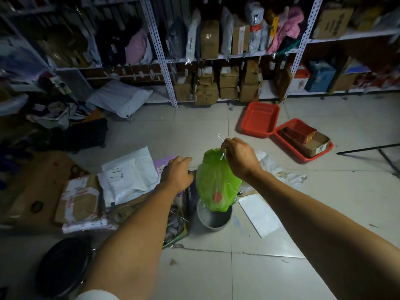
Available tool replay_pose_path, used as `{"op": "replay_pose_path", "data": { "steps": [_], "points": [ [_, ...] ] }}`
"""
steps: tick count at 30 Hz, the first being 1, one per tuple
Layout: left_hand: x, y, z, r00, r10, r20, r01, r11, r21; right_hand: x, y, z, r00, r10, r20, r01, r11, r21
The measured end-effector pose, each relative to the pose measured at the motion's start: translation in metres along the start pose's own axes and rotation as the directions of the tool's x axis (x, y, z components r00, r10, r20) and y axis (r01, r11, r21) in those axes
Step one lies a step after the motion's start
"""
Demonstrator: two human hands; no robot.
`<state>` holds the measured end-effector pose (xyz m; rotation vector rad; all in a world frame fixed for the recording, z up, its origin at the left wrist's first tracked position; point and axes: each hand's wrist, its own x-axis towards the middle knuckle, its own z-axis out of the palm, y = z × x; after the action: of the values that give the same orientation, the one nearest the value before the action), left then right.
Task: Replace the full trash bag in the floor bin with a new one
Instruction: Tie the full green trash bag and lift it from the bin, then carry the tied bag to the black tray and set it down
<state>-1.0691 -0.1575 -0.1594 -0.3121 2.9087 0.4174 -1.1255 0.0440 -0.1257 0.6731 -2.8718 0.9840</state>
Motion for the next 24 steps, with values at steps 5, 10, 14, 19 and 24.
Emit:
{"op": "replay_pose_path", "data": {
  "steps": [5,10,14,19,24],
  "points": [
    [-0.044,0.064,-0.092,1.0,0.013,0.013,-0.013,0.999,0.036,-0.022,-0.037,-0.098,1.0,0.017,0.022,-0.017,1.0,-0.015],
    [-0.076,0.124,-0.141,0.996,0.07,0.056,-0.072,0.996,0.043,-0.056,-0.043,-0.169,0.999,0.048,0.001,-0.048,0.998,-0.031],
    [-0.094,0.171,-0.151,0.977,0.169,0.127,-0.18,0.98,0.084,-0.09,-0.031,-0.209,0.996,0.084,-0.039,-0.086,0.995,-0.054],
    [-0.101,0.235,-0.148,0.926,0.343,0.156,-0.364,0.922,0.134,-0.137,-0.011,-0.25,0.98,0.155,-0.125,-0.169,0.98,-0.109],
    [-0.092,0.296,-0.136,0.817,0.542,0.199,-0.572,0.807,0.151,-0.185,0.01,-0.275,0.909,0.342,-0.239,-0.384,0.909,-0.16]
  ]
}}
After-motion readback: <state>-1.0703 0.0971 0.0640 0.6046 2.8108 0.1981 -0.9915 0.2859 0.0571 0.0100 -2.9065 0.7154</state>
